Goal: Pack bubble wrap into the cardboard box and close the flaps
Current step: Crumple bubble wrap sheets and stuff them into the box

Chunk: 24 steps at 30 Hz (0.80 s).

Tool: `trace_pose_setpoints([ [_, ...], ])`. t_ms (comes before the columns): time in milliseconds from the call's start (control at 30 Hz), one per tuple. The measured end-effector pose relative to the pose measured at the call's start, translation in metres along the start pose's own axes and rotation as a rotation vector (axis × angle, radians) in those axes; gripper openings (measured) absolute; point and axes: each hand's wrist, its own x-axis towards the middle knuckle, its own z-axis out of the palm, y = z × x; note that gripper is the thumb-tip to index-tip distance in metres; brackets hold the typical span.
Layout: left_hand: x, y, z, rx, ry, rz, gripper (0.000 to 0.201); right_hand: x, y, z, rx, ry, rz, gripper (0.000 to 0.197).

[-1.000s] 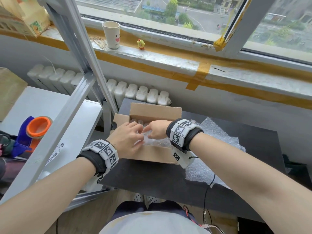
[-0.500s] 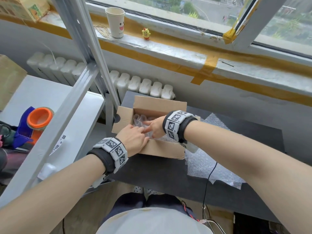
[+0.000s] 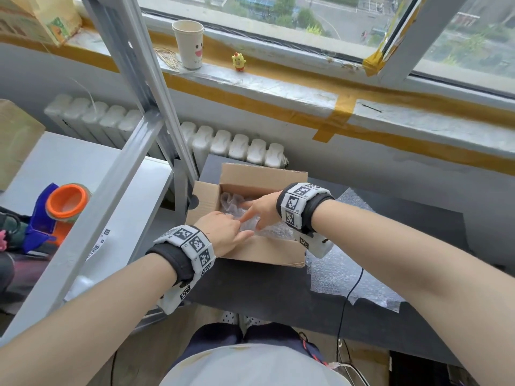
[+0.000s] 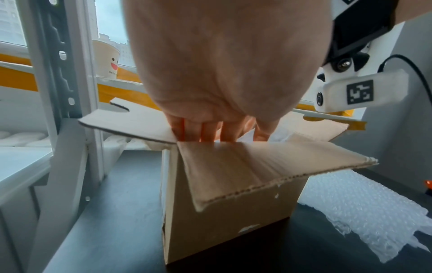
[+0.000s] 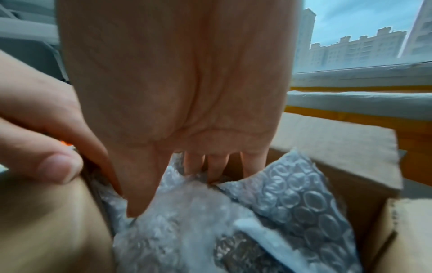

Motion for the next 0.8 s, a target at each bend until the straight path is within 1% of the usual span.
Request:
trace_pose_setpoints([
  [67, -0.001, 0.001, -0.008, -0.077, 0.032, -0.038, 0.045, -0.009, 0.001, 0.0, 0.056, 0.07, -0.02, 0.05],
  [167, 0.0, 0.001, -0.022, -0.08, 0.096, -0.043, 0.035, -0.027, 0.006, -0.001, 0.213, 0.235, -0.024, 0.043],
  [267, 0.003, 0.005, -0.037, -0.093, 0.232, -0.026, 0.029, -0.049, 0.016, 0.002, 0.4, 0.411, 0.011, 0.037],
  [400, 0.013, 0.032, -0.058, -0.17, 0.418, 0.064, 0.023, -0.079, 0.035, 0.019, 0.612, 0.606, 0.098, 0.037],
  [467, 0.019, 0.057, -0.065, -0.219, 0.474, 0.124, 0.027, -0.095, 0.048, 0.034, 0.695, 0.701, 0.161, 0.036],
  [567, 0.031, 0.102, -0.063, -0.25, 0.543, 0.24, 0.03, -0.12, 0.065, 0.065, 0.807, 0.788, 0.232, 0.026],
  [633, 0.04, 0.131, -0.054, -0.268, 0.553, 0.289, 0.031, -0.135, 0.075, 0.09, 0.864, 0.814, 0.295, 0.024],
  [700, 0.049, 0.157, -0.042, -0.299, 0.532, 0.303, 0.03, -0.146, 0.085, 0.119, 0.929, 0.822, 0.377, 0.028],
  [800, 0.058, 0.187, -0.023, -0.323, 0.428, 0.302, 0.033, -0.152, 0.1, 0.16, 0.985, 0.81, 0.483, 0.039],
])
